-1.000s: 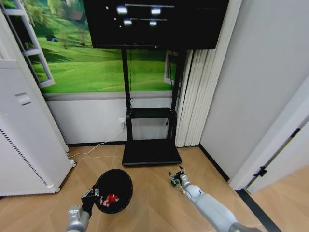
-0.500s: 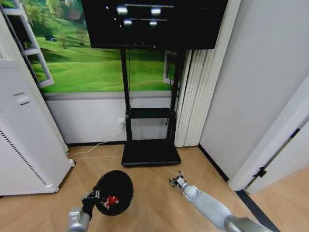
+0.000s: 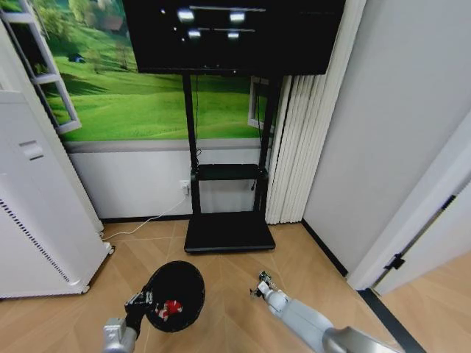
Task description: Pick up the trash bin and place the garbage on the floor into it.
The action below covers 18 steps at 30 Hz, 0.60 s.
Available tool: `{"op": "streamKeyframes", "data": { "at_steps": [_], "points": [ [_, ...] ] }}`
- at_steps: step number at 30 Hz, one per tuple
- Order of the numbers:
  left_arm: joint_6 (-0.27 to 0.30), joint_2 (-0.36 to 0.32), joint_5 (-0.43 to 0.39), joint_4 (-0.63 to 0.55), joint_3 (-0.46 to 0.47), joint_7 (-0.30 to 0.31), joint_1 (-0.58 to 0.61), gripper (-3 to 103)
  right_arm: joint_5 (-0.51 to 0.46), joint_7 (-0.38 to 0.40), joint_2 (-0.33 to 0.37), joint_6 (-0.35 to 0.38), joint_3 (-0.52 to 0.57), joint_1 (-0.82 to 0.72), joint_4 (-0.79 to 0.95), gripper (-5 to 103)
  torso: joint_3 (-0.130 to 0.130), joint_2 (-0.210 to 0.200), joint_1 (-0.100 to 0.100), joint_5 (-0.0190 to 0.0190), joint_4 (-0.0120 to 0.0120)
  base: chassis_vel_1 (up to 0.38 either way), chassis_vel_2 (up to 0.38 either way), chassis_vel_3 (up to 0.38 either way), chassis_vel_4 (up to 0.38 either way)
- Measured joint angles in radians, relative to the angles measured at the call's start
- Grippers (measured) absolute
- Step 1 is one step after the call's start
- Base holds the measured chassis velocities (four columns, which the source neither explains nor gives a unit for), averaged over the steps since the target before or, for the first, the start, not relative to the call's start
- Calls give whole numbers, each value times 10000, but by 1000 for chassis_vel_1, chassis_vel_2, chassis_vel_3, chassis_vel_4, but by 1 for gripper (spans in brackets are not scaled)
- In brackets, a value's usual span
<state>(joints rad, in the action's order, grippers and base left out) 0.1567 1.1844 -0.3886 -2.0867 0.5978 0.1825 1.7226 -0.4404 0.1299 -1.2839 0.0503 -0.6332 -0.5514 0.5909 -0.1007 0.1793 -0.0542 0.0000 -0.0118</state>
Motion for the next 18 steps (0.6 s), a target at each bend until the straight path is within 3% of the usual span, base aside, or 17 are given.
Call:
{"op": "streamKeyframes", "data": {
  "at_steps": [12, 18],
  "points": [
    [1, -6, -68, 155, -95, 4, -158, 7, -113, 475, 161, 333, 518, 122, 215, 99, 0, 0, 0, -3, -2, 0, 0, 0, 0],
    [1, -38, -75, 176, -124, -2, -215, 7, 197, 523, -130, 320, 860, 92, -346, 100, 0, 0, 0, 1, -1, 0, 0, 0, 0]
  ]
}}
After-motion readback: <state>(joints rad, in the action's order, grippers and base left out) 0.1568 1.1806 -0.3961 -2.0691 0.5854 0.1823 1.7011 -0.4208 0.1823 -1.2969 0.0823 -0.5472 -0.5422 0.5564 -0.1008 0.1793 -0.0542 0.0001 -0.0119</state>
